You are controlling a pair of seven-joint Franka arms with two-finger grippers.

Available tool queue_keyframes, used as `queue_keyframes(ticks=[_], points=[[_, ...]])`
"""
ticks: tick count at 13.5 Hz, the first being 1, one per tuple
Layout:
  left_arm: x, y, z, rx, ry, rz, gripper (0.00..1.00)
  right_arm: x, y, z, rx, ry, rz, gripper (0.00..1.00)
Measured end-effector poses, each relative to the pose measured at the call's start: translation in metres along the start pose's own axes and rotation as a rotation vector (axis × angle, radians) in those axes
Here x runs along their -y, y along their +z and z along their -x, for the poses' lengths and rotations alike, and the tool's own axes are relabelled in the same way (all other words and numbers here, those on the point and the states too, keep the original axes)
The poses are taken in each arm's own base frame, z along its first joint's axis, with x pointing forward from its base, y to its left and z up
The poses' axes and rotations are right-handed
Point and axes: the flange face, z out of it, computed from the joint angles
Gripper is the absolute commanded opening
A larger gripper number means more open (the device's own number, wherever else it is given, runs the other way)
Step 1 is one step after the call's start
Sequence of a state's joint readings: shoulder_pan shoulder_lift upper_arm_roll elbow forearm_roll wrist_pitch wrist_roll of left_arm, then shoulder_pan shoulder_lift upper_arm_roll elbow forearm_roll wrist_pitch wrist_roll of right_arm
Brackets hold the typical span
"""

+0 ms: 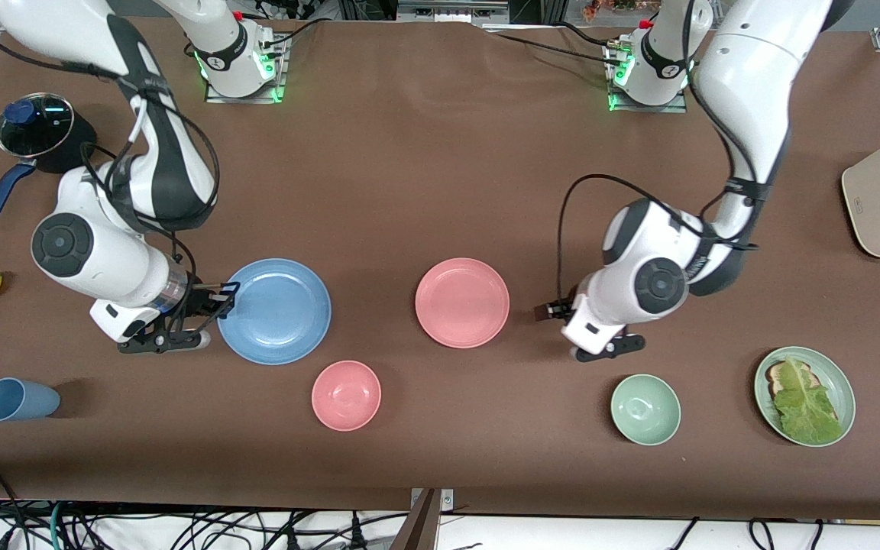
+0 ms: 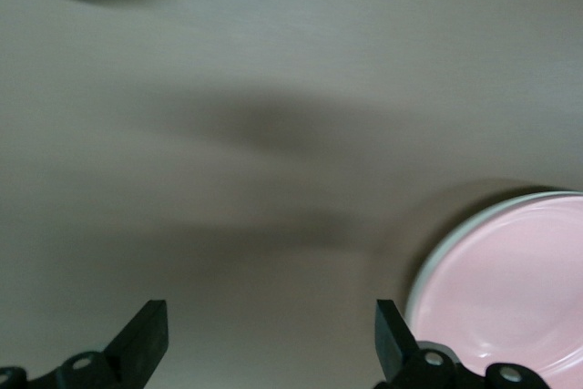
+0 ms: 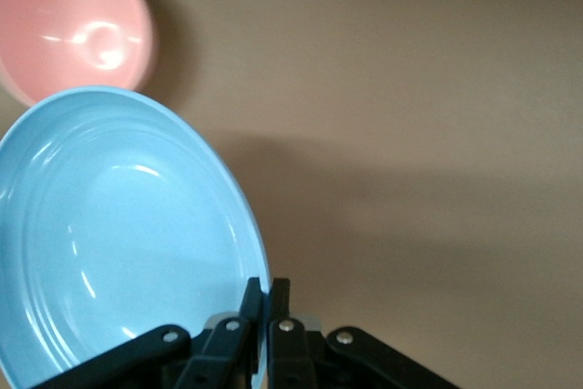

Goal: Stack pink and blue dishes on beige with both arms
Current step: 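Carry the blue plate onto the pink plate while the left gripper withdraws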

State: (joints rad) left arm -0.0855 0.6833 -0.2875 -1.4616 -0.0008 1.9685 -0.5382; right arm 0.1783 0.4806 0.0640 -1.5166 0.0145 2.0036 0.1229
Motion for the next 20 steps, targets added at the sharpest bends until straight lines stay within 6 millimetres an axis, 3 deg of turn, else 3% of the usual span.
queue_keyframes(ticks=[3, 7, 10, 12, 14, 16, 20], points=[[0.068, -0.022, -0.02, 0.059, 0.056, -0.016, 1.0, 0.066, -0.001, 0.007, 0.007, 0.064, -0.014, 0.0], [0.155, -0.051, -0.039, 0.088, 0.118, 0.002, 1.0, 0.175, 0.037, 0.031, 0.003, 0.216, -0.034, 0.0], [0.194, -0.067, -0.044, 0.09, 0.109, 0.013, 1.0, 0.255, 0.075, 0.056, -0.025, 0.355, -0.071, 0.0], [0.213, -0.083, -0.042, 0.081, 0.082, 0.005, 1.0, 0.293, 0.104, 0.071, -0.04, 0.421, -0.097, 0.0], [0.232, -0.103, -0.031, 0.066, 0.067, -0.022, 1.0, 0.308, 0.124, 0.078, -0.039, 0.443, -0.103, 0.0], [0.244, -0.132, -0.01, 0.036, 0.102, -0.055, 1.0, 0.304, 0.129, 0.075, -0.039, 0.452, -0.098, 0.0], [0.235, -0.203, 0.053, -0.05, 0.149, -0.093, 1.0, 0.3, 0.133, 0.071, -0.049, 0.461, -0.105, 0.0]])
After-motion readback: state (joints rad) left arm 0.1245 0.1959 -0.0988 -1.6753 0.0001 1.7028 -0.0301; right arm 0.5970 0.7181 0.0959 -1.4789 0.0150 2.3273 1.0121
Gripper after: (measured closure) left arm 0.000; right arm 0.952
